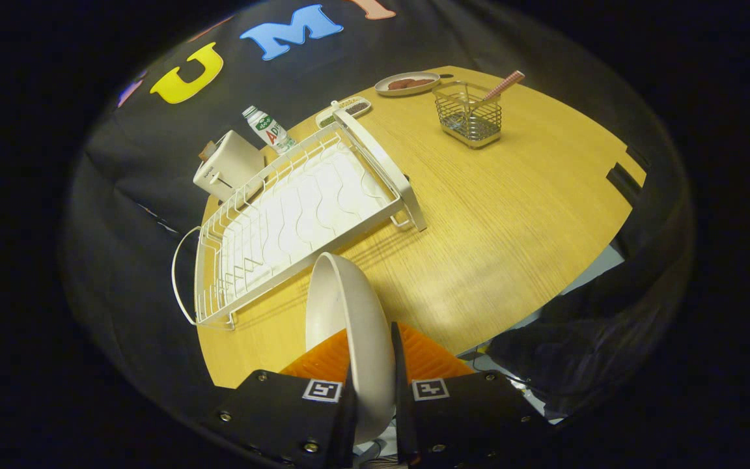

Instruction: Take the plate from the dish rack, then take the spoon from the basket and place it into the plate.

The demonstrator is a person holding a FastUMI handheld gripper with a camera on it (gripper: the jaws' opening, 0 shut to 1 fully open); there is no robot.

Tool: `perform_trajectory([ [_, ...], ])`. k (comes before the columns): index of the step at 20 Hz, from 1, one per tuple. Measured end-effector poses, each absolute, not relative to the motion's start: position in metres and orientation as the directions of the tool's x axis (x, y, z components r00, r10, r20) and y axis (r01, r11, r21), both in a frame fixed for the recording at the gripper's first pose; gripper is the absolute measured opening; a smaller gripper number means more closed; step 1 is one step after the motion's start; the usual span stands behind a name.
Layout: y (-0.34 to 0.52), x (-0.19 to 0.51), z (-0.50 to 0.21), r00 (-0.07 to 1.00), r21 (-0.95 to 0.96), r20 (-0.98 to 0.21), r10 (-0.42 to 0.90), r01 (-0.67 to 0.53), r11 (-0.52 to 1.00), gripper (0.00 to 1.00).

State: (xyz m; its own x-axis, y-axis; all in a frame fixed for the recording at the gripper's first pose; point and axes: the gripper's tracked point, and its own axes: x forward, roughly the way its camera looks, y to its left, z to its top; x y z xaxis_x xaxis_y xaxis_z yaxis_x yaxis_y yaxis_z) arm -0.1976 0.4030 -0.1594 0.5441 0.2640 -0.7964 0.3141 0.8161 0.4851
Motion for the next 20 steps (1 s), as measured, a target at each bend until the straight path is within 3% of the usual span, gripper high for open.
perform_trajectory([
  [20, 0.381, -0.186, -0.167, 0.569, 0.476, -0.792, 0.22, 0.351, 0.806, 0.29],
])
